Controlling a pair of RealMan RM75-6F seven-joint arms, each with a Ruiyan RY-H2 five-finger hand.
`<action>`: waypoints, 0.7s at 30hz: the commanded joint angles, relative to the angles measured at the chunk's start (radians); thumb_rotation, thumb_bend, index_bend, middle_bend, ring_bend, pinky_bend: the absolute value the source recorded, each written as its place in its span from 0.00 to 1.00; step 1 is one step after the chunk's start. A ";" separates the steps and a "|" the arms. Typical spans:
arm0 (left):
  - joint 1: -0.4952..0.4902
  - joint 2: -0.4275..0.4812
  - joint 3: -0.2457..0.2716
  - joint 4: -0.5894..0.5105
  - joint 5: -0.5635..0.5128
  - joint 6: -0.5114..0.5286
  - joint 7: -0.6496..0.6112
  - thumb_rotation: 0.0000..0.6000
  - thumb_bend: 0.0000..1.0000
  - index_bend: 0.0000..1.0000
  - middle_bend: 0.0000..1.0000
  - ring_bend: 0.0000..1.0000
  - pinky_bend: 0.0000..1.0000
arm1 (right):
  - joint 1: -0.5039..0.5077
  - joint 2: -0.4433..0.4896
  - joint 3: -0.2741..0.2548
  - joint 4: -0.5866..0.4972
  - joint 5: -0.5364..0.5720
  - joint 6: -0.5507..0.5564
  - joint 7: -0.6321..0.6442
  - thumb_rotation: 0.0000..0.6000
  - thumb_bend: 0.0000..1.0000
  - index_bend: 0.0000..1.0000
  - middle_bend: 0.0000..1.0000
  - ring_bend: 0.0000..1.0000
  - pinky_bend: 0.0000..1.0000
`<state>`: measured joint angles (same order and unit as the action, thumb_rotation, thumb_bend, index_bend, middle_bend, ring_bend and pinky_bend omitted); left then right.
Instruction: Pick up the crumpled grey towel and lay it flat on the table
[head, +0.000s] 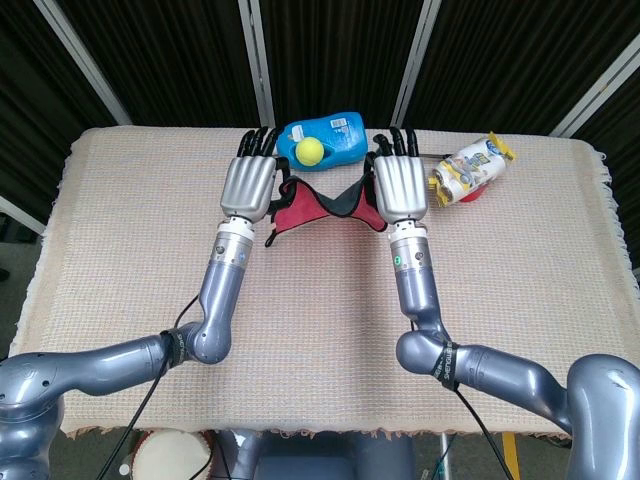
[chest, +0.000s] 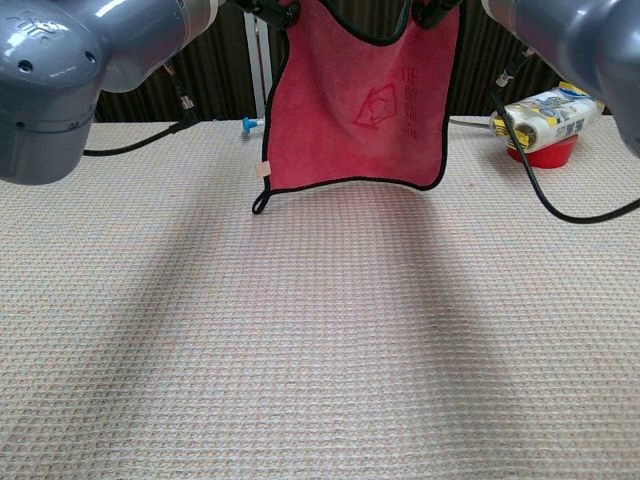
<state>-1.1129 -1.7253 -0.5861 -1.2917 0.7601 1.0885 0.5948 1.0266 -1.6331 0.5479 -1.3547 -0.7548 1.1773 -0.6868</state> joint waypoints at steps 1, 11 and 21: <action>-0.040 -0.034 -0.006 0.065 0.002 -0.018 -0.028 1.00 0.49 0.61 0.07 0.00 0.00 | 0.044 -0.035 0.016 0.085 0.011 -0.040 0.032 1.00 0.57 0.61 0.24 0.11 0.04; -0.102 -0.075 -0.008 0.204 0.044 -0.034 -0.103 1.00 0.49 0.61 0.07 0.00 0.00 | 0.064 -0.038 0.013 0.164 -0.020 -0.037 0.080 1.00 0.57 0.61 0.24 0.11 0.04; -0.047 -0.049 0.073 0.083 0.086 -0.030 -0.140 1.00 0.49 0.61 0.07 0.00 0.00 | -0.044 0.029 -0.058 -0.030 -0.012 0.042 0.055 1.00 0.57 0.61 0.24 0.11 0.05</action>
<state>-1.1887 -1.7804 -0.5466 -1.1544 0.8367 1.0492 0.4629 1.0175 -1.6221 0.5167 -1.3354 -0.7728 1.1955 -0.6235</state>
